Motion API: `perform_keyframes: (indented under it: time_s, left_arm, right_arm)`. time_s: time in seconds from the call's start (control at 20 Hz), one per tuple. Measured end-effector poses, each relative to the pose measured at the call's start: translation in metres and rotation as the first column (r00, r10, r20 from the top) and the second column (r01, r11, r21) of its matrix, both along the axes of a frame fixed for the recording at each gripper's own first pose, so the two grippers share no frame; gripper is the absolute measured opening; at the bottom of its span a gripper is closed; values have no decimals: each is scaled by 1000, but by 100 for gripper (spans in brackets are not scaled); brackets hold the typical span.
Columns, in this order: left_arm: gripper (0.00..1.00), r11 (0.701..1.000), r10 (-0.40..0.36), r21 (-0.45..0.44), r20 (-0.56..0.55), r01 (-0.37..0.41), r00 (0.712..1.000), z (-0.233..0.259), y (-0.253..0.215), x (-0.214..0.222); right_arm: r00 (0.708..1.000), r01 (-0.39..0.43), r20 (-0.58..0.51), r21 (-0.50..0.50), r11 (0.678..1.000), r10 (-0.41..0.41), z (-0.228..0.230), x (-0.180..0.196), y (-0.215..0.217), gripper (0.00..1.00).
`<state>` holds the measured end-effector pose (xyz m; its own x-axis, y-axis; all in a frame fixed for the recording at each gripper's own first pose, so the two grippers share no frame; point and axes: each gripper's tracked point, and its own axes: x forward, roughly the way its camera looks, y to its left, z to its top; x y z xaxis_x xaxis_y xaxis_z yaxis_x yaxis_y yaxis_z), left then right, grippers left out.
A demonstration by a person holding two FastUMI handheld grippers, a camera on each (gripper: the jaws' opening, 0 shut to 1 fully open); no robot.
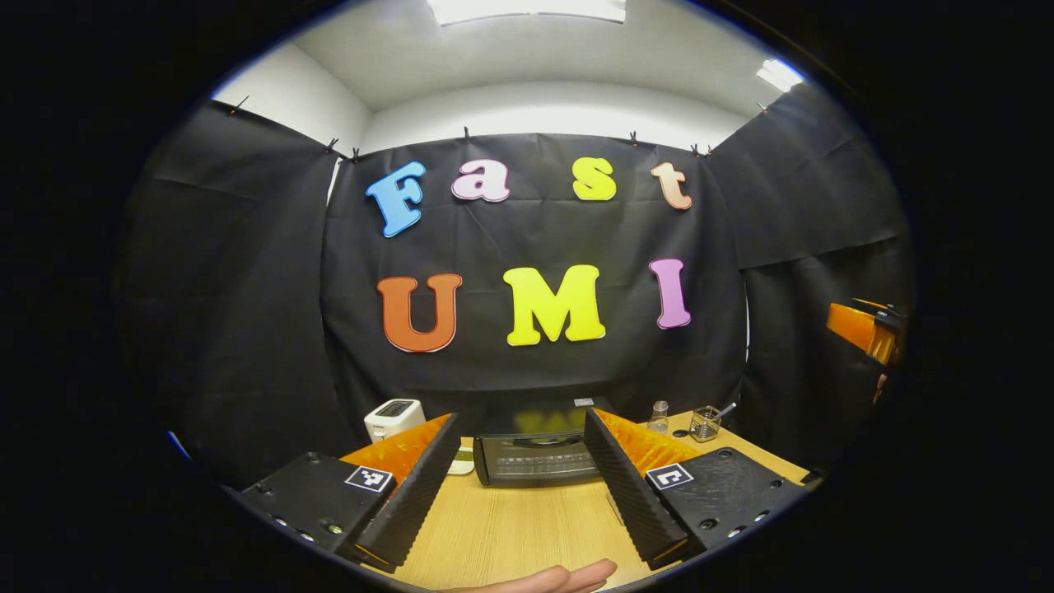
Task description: Open the electric oven with the left hand, put the food in, and close the electric oven.
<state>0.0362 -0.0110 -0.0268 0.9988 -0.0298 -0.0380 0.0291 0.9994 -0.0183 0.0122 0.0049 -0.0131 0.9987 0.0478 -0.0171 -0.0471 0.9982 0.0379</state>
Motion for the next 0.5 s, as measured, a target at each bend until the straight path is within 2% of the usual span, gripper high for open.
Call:
perform_keyframes:
  time_s: [0.05,0.1,0.25,0.35,0.4,0.45,0.5]
  left_arm:
    - [96,1000,1,-6,-4,-1,1000,-4,1,7]
    - [96,1000,3,-13,-10,-3,1000,-9,1,17]
    - [96,1000,2,-20,-37,-3,999,-28,2,52]
    - [96,1000,-3,-26,-76,1,997,-46,1,79]
    - [96,1000,-9,-27,-90,6,996,-55,0,93]
    - [96,1000,-14,-26,-104,11,994,-63,-1,109]
    - [96,999,-18,-29,-121,14,992,-74,-3,123]
  right_arm:
    - [1000,-7,0,3,1000,7,-1,2,1,100]
    - [1000,-14,3,9,1000,14,-1,6,2,96]
    - [1000,-21,22,7,1000,21,-2,16,1,96]
    - [999,-19,32,0,1000,19,-3,23,2,96]
    - [999,-20,30,-3,1000,20,-6,26,2,100]
    - [999,-21,26,-6,1000,21,-9,29,2,100]
    - [999,-21,25,-6,1000,22,-10,31,2,96]
